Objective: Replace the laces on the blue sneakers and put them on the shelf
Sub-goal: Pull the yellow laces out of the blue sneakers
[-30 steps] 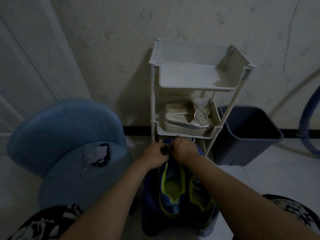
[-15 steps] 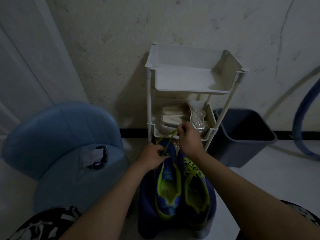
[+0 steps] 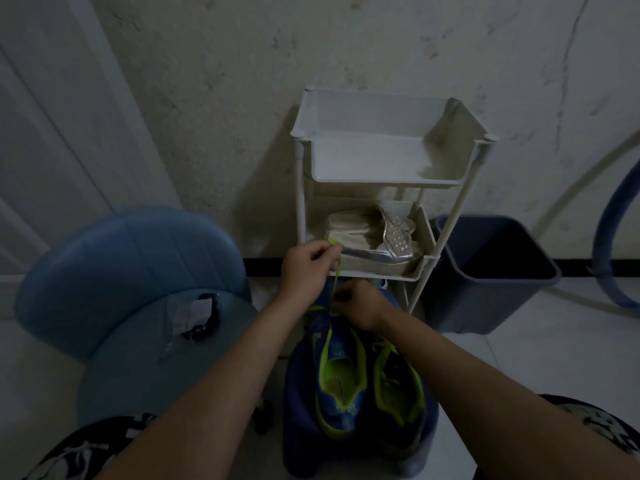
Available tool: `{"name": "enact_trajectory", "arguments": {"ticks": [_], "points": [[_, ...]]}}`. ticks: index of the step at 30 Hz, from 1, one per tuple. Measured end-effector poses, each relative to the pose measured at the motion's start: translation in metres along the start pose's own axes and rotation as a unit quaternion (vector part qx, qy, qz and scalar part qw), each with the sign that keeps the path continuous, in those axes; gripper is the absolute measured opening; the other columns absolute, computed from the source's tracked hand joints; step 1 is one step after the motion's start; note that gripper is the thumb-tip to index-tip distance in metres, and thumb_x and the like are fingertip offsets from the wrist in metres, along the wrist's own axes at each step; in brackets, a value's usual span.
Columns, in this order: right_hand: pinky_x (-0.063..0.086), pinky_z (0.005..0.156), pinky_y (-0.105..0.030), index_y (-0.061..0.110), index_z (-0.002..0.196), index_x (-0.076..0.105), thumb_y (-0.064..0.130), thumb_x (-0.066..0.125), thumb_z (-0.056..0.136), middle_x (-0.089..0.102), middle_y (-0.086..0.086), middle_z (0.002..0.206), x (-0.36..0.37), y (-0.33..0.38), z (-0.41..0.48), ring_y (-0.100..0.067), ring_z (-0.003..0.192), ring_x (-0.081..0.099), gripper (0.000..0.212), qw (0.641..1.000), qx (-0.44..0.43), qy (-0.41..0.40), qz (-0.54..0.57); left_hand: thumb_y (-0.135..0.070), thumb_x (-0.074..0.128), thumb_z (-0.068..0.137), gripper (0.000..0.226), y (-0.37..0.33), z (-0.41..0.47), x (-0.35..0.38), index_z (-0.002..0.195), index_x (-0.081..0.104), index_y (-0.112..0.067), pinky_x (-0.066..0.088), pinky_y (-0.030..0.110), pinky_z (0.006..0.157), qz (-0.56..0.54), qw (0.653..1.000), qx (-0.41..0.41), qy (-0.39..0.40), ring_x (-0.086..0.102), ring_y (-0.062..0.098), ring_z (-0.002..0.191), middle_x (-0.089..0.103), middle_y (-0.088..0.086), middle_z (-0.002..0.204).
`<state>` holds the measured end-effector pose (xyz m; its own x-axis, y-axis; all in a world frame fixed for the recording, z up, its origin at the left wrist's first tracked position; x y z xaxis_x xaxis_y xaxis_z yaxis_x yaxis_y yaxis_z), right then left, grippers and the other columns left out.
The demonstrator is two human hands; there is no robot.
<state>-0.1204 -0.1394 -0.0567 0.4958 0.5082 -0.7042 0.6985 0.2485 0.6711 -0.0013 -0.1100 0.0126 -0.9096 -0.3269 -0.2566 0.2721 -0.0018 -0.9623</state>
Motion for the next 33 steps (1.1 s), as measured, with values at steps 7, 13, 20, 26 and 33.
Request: {"name": "enact_trajectory", "arguments": {"ticks": [7, 13, 20, 26, 33], "points": [[0.049, 0.073, -0.029, 0.019, 0.086, 0.069, 0.023, 0.059, 0.096, 0.069, 0.0, 0.082, -0.008, -0.005, 0.002, -0.017, 0.08, 0.065, 0.014, 0.997, 0.016, -0.061, 0.035, -0.018, 0.055, 0.098, 0.019, 0.02, 0.003, -0.008, 0.093, 0.072, -0.014, 0.049, 0.023, 0.058, -0.029, 0.996, -0.083, 0.005, 0.06, 0.01, 0.065, 0.068, -0.005, 0.077], [0.047, 0.062, -0.03, 0.015, 0.079, 0.059, 0.021, 0.057, 0.098, 0.061, 0.003, 0.071, -0.044, 0.015, -0.008, -0.013, 0.065, 0.058, 0.02, 0.965, -0.056, -0.221, 0.13, -0.001, 0.057, 0.091, 0.024, 0.059, -0.01, 0.014, 0.108, 0.071, -0.01, 0.049, 0.024, 0.078, 0.098, 0.976, -0.128, 0.145, 0.066, 0.018, 0.092, 0.069, 0.003, 0.098], [0.056, 0.063, -0.046, 0.015, 0.076, 0.066, 0.027, 0.059, 0.097, 0.067, -0.004, 0.071, -0.055, 0.02, -0.012, -0.023, 0.059, 0.064, 0.026, 0.947, -0.071, -0.247, 0.194, -0.015, 0.06, 0.095, 0.021, 0.064, -0.013, 0.019, 0.08, 0.072, -0.008, 0.036, 0.026, 0.061, 0.236, 0.957, -0.063, 0.157, 0.056, 0.014, 0.069, 0.059, -0.003, 0.065], [0.057, 0.073, -0.041, 0.014, 0.101, 0.073, 0.021, 0.049, 0.099, 0.072, -0.004, 0.089, -0.032, 0.01, -0.003, -0.019, 0.071, 0.066, 0.025, 0.984, -0.005, -0.118, 0.13, -0.02, 0.061, 0.095, 0.028, 0.044, -0.005, 0.004, 0.082, 0.071, 0.002, 0.047, 0.028, 0.058, 0.092, 0.993, -0.069, 0.037, 0.059, 0.015, 0.059, 0.066, 0.015, 0.069], [0.042, 0.055, -0.023, 0.019, 0.078, 0.066, 0.027, 0.06, 0.097, 0.062, -0.001, 0.066, -0.018, 0.013, -0.007, -0.012, 0.058, 0.057, 0.021, 0.996, -0.009, -0.064, 0.053, -0.006, 0.055, 0.098, 0.016, 0.004, 0.004, 0.0, 0.092, 0.069, -0.004, 0.058, 0.023, 0.062, -0.134, 0.988, -0.082, -0.006, 0.064, 0.015, 0.063, 0.066, 0.016, 0.079]]}}
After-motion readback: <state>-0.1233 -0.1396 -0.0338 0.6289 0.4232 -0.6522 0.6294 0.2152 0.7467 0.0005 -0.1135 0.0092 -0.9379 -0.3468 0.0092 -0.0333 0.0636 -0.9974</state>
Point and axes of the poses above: each hand's wrist, its own z-axis towards the middle knuckle, its own x-axis out of the palm, y = z × x, the point moved 6 cm from there along z, towards the middle knuckle
